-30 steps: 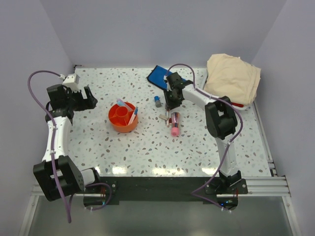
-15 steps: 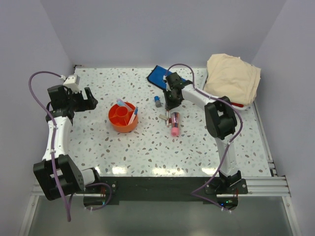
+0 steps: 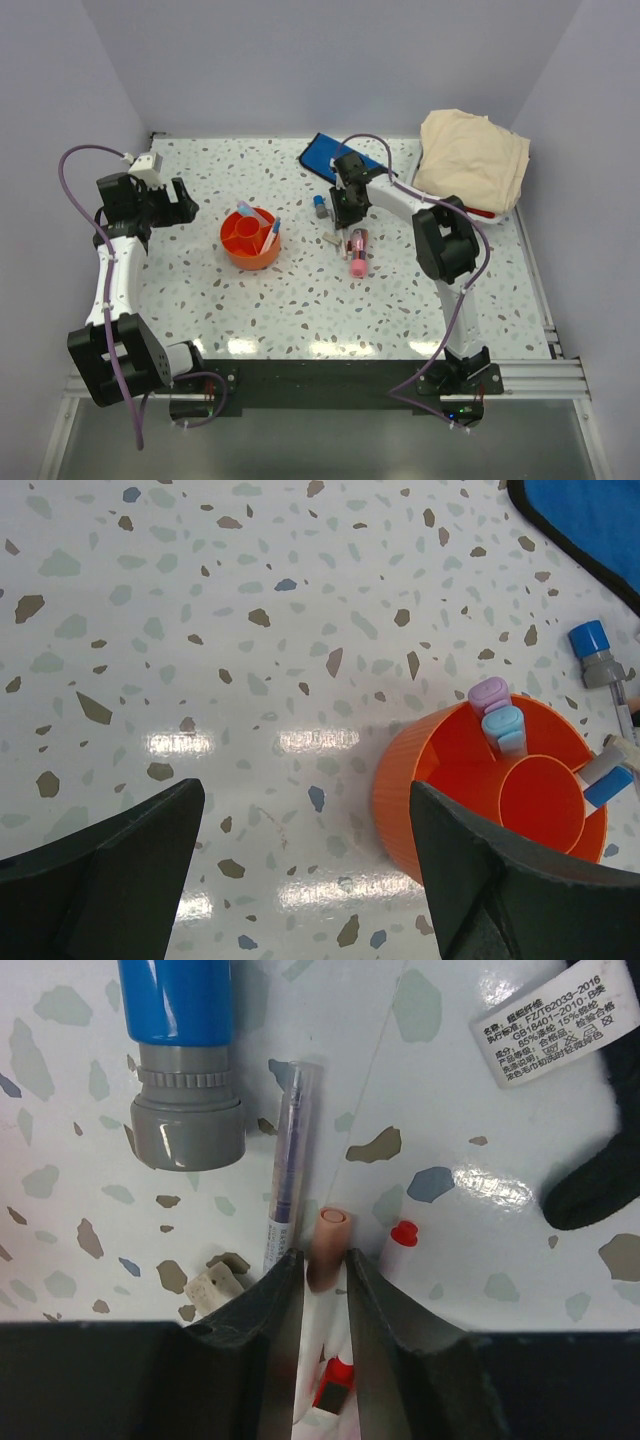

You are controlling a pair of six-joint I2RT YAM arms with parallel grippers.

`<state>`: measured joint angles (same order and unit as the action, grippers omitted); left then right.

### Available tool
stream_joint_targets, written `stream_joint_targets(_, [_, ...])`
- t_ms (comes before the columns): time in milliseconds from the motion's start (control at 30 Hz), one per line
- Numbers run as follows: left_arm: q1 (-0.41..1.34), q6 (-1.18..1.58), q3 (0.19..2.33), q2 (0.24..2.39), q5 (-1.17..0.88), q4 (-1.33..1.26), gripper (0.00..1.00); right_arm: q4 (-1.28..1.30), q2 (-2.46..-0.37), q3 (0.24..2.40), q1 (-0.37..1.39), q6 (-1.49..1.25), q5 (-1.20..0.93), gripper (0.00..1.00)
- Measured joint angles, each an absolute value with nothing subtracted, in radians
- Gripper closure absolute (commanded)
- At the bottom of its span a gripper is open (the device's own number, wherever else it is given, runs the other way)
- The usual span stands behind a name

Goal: Sort the stationery into containers
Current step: Pick up the pen from the center of the board, then place the pen in the storage box.

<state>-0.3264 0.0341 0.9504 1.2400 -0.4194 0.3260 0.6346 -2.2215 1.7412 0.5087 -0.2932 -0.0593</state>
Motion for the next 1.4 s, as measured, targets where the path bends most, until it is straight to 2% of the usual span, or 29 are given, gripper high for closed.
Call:
stream_joint_targets(267, [-0.326,0.035,0.950,1.240,-0.414,0.326,0.11,0.646,-2.236,1.764,0.543,-0.285,0.014,0.64])
stream_joint_targets(400, [-0.326,0.035,0.950,1.240,-0.411,0.322,0.11,0.644,-2.240,1.761,0.584,-0.256,0.113,0.76])
stream_joint_targets(467, [-0.326,0.035,0.950,1.240,-0.410,0.322,0.11,0.626,-2.239,1.748,0.601,-0.249,0.152,0.79])
stream_joint_targets(500, [-0.326,0.036,0.950,1.240,-0.410,0.321,0.11,0.618,-2.237,1.740,0.608,-0.247,0.169,0.93])
stream_joint_targets(533, [-0.326,0.038,0.950,1.240,-0.408,0.321,0.11,0.607,-2.232,1.731,0.613,-0.245,0.187,1.00])
stream_joint_targets(867, [-0.327,0.041,0.944,1.209,-0.403,0.323,0.11,0.616,-2.216,1.734,0.615,-0.234,0.204,1.00])
stream_joint_targets(1033, [-0.327,0.042,0.942,1.199,-0.405,0.318,0.12,0.691,-2.184,1.790,0.572,-0.246,0.068,1.00])
stream_joint_targets(1167, [-0.327,0.042,0.934,1.206,-0.417,0.313,0.12,0.639,-2.071,1.815,0.559,-0.259,-0.009,1.00])
stream_joint_targets(1267, [-0.327,0.041,0.934,1.227,-0.421,0.310,0.12,0.516,-1.937,1.770,0.572,-0.263,-0.049,1.00])
stream_joint_targets(1400, [-0.327,0.041,0.934,1.273,-0.420,0.313,0.12,0.123,-1.667,1.474,0.640,-0.242,-0.083,1.00])
